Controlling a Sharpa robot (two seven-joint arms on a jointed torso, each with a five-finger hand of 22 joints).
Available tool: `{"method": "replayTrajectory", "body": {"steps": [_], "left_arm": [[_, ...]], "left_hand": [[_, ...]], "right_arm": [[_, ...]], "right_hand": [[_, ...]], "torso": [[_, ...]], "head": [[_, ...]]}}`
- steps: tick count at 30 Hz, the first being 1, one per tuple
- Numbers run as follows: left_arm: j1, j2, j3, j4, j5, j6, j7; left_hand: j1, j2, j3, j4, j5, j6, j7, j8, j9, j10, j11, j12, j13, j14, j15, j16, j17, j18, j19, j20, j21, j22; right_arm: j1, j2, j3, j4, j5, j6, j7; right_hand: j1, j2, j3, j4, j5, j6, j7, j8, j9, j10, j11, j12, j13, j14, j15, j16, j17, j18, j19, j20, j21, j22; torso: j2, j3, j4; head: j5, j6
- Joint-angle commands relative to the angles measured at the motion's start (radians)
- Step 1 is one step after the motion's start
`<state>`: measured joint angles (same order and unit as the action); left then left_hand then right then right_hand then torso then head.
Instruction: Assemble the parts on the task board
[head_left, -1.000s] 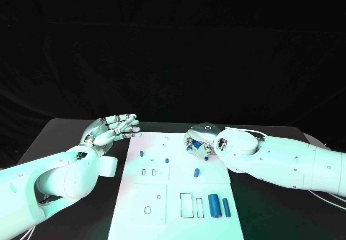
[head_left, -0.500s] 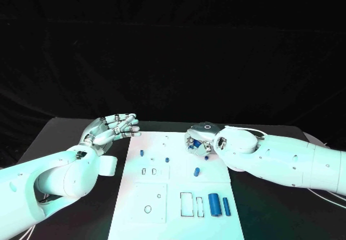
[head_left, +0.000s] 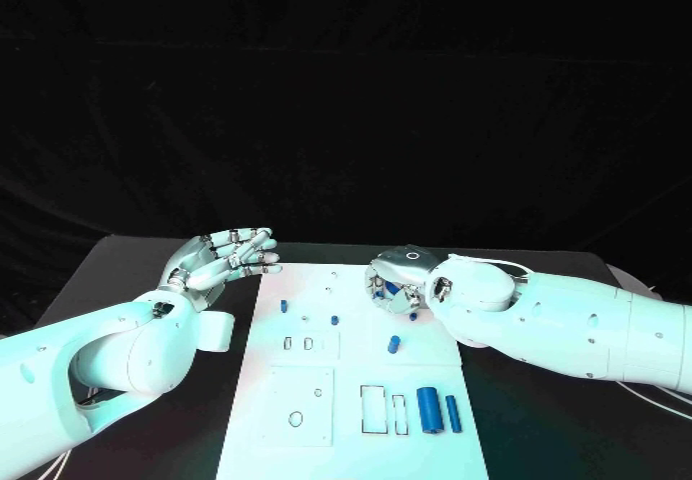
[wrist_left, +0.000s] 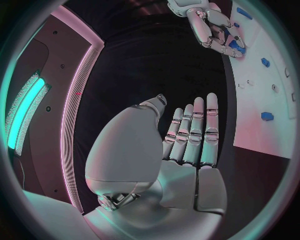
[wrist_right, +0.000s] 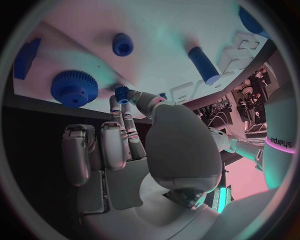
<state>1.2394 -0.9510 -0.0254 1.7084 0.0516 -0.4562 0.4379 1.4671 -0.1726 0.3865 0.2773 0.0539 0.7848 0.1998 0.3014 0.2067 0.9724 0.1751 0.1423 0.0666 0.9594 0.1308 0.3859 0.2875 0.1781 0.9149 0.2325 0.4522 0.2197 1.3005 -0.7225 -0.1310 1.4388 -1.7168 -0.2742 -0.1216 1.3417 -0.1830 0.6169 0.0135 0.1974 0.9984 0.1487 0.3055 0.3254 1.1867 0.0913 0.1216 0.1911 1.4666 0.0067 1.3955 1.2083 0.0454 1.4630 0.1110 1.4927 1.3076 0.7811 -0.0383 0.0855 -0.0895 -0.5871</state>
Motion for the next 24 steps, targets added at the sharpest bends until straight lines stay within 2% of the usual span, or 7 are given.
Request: {"method": "replayTrajectory", "body": {"steps": [1,4,10,14,18,24], "left_arm": [[0.003,0.002,0.001,0.001,0.001,0.016,0.004],[0.003,0.003,0.001,0.002,0.001,0.016,0.004],[0.003,0.004,0.001,0.003,0.001,0.016,0.003],[0.003,0.004,0.001,0.004,0.001,0.017,0.004],[0.003,0.005,0.001,0.005,0.001,0.017,0.004],[0.003,0.007,0.001,0.007,0.001,0.019,0.004]], "left_hand": [[0.001,-0.005,0.003,0.002,-0.003,0.001,0.030,-0.003,-0.002,0.002,0.004,-0.004,-0.001,-0.004,-0.001,0.000,0.001,0.005,0.007,-0.001,0.006,0.001],[0.002,-0.004,0.004,0.001,-0.003,0.000,0.030,-0.004,-0.002,0.002,0.004,-0.005,-0.001,-0.004,-0.001,0.000,0.001,0.005,0.007,-0.001,0.006,0.002],[0.003,-0.003,0.005,0.000,-0.003,0.000,0.030,-0.004,-0.002,0.002,0.004,-0.006,-0.001,-0.005,-0.001,0.000,0.002,0.005,0.007,-0.001,0.007,0.002],[0.004,-0.003,0.005,0.000,-0.003,0.000,0.029,-0.004,-0.002,0.001,0.004,-0.006,-0.001,-0.005,-0.001,0.000,0.002,0.005,0.007,-0.001,0.007,0.002],[0.005,-0.003,0.006,-0.001,-0.003,0.000,0.029,-0.004,-0.002,0.001,0.004,-0.007,-0.001,-0.006,0.000,-0.001,0.002,0.005,0.007,-0.001,0.008,0.003],[0.005,-0.003,0.006,-0.001,-0.003,0.000,0.029,-0.004,-0.002,0.001,0.004,-0.007,-0.001,-0.006,0.000,-0.001,0.002,0.005,0.007,-0.001,0.008,0.003]], "right_arm": [[0.001,0.002,0.003,0.011,-0.023,-0.047,-0.017],[0.002,0.011,0.006,0.012,-0.034,-0.068,-0.030],[0.004,0.039,0.010,0.003,-0.052,-0.106,-0.048],[0.004,0.063,0.012,-0.008,-0.059,-0.129,-0.052],[0.005,0.103,0.013,-0.038,-0.062,-0.152,-0.049],[0.003,0.157,0.013,-0.096,-0.066,-0.172,-0.046]], "right_hand": [[0.022,0.011,0.006,-0.005,0.004,0.009,0.000,0.004,0.001,0.021,-0.014,0.001,0.007,0.037,-0.006,0.005,0.001,-0.016,0.024,-0.002,0.006,0.141],[0.022,0.010,0.005,-0.005,0.005,0.009,0.000,0.004,0.002,0.021,-0.014,0.001,0.007,0.037,-0.006,0.005,0.001,-0.016,0.025,-0.002,0.007,0.142],[0.022,0.009,0.005,-0.006,0.005,0.009,0.000,0.004,0.002,0.021,-0.014,0.000,0.007,0.037,-0.006,0.006,0.003,-0.017,0.026,-0.002,0.008,0.145],[0.022,0.009,0.005,-0.006,0.005,0.009,0.000,0.004,0.002,0.021,-0.014,0.000,0.008,0.038,-0.006,0.007,0.005,-0.018,0.029,-0.002,0.011,0.149],[0.023,0.009,0.006,-0.007,0.006,0.009,0.000,0.005,0.003,0.022,-0.014,0.000,0.008,0.038,-0.006,0.008,0.006,-0.018,0.031,-0.002,0.012,0.151],[0.023,0.009,0.006,-0.008,0.007,0.009,0.001,0.005,0.003,0.022,-0.014,0.000,0.008,0.038,-0.006,0.008,0.007,-0.019,0.032,-0.003,0.013,0.152]], "torso": [[-0.001,-0.0018,-0.0004],[-0.001,-0.0010,0.0007],[0.001,-0.0017,0.0054],[0.001,-0.0025,0.0043],[0.002,-0.0026,0.0027],[0.002,-0.0028,0.0067]], "head": [[0.001,0.003],[0.002,0.004],[0.002,0.004],[0.004,0.004],[0.005,0.002],[0.004,0.000]]}}
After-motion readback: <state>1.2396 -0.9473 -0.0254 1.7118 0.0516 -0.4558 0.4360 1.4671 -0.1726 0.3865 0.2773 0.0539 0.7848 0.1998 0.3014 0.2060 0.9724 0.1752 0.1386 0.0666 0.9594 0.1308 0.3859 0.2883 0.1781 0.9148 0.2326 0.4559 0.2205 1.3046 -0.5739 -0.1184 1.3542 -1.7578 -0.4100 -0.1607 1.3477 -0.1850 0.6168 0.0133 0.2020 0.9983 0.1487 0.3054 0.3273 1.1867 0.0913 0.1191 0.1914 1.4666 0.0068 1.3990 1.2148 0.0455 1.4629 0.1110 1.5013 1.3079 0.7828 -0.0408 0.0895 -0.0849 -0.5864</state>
